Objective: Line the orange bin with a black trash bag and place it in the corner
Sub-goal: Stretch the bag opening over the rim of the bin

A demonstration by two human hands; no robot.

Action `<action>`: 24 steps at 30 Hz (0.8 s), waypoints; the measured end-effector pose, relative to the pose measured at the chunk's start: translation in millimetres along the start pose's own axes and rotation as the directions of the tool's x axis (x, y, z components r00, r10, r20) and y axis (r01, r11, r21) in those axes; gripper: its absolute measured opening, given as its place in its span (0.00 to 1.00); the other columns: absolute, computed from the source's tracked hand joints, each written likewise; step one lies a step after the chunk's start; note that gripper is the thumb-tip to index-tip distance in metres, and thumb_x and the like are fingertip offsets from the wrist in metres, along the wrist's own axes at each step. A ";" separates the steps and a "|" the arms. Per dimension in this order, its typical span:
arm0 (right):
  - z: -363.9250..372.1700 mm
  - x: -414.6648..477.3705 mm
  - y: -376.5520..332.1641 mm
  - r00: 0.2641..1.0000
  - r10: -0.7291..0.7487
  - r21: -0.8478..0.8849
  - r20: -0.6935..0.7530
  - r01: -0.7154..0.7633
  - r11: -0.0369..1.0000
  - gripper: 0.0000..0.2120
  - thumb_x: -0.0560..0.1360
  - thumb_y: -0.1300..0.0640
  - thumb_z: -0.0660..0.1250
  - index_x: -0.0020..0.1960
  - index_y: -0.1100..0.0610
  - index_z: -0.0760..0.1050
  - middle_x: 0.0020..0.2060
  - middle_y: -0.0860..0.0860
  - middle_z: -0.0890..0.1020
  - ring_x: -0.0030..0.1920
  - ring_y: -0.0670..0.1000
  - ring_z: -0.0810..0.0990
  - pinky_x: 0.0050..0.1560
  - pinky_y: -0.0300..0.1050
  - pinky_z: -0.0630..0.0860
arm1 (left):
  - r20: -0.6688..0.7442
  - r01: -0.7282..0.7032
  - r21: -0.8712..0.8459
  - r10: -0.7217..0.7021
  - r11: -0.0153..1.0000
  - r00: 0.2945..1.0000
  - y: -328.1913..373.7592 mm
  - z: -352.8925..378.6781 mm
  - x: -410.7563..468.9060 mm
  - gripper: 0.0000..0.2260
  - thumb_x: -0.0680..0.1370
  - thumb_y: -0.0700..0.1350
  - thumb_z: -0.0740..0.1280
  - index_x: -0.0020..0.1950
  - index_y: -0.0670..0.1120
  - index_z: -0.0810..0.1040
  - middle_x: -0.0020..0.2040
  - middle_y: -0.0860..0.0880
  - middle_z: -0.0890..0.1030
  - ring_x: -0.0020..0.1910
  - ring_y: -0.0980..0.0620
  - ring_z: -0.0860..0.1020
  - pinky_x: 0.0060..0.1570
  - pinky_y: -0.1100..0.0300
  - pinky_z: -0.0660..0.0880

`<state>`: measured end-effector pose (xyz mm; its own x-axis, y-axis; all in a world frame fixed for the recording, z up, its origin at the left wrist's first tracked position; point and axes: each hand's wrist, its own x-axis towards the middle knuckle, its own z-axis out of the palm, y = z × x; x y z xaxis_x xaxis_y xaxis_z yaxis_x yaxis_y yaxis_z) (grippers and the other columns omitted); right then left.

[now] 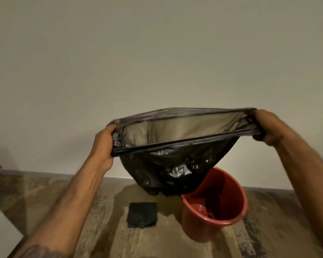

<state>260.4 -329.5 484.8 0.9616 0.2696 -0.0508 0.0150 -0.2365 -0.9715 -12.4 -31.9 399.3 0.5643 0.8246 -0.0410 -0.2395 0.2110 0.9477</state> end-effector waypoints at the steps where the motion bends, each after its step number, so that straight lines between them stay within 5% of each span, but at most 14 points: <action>1: -15.7 -0.3 -6.7 1.000 -0.008 -0.007 -0.029 0.008 1.000 0.10 0.76 0.54 0.62 0.36 0.52 0.71 0.20 0.45 0.74 0.15 0.42 0.67 0.20 0.30 0.62 | 0.019 -0.015 0.008 0.015 1.000 1.000 2.5 16.4 1.7 0.12 0.78 0.45 0.63 0.39 0.48 0.83 0.31 0.50 0.82 0.30 0.49 0.78 0.33 0.60 0.76; 7: -94.1 3.7 -13.4 0.987 0.005 -0.020 -0.163 -0.008 1.000 0.09 0.75 0.54 0.63 0.36 0.52 0.71 0.20 0.44 0.75 0.15 0.43 0.69 0.20 0.31 0.63 | 0.122 -0.045 0.114 0.031 0.993 0.992 -4.3 106.8 6.3 0.15 0.80 0.52 0.58 0.46 0.50 0.83 0.33 0.55 0.86 0.31 0.57 0.84 0.29 0.63 0.79; 11: -125.2 10.6 18.9 0.977 0.070 -0.071 -0.202 -0.086 0.994 0.10 0.76 0.55 0.62 0.35 0.53 0.71 0.18 0.46 0.73 0.15 0.44 0.67 0.17 0.32 0.61 | 0.139 -0.041 0.224 0.010 0.974 0.990 -32.0 139.2 -1.2 0.17 0.81 0.53 0.56 0.43 0.51 0.83 0.32 0.55 0.86 0.33 0.55 0.84 0.35 0.61 0.80; 17: -139.6 36.4 90.3 0.975 0.157 -0.263 -0.155 -0.194 0.945 0.10 0.77 0.54 0.61 0.39 0.55 0.71 0.27 0.51 0.70 0.26 0.50 0.64 0.24 0.36 0.61 | 0.104 0.027 0.364 -0.070 0.931 0.992 -96.3 149.2 -2.3 0.23 0.81 0.55 0.55 0.49 0.40 0.83 0.46 0.40 0.86 0.46 0.40 0.84 0.43 0.52 0.78; 24: -127.9 70.5 165.8 0.990 0.132 -0.576 -0.051 -0.138 0.805 0.17 0.80 0.53 0.60 0.37 0.62 0.74 0.28 0.57 0.72 0.24 0.51 0.66 0.24 0.38 0.62 | 0.041 0.119 0.483 -0.158 0.867 0.987 -165.3 137.6 5.1 0.24 0.82 0.55 0.53 0.50 0.40 0.83 0.47 0.39 0.85 0.46 0.39 0.83 0.54 0.42 0.79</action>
<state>365.7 -469.1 349.7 0.9679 0.1878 -0.1672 0.0376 -0.7656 -0.6422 138.8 -134.8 286.0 0.6272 0.7583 -0.1775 0.2411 0.0277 0.9701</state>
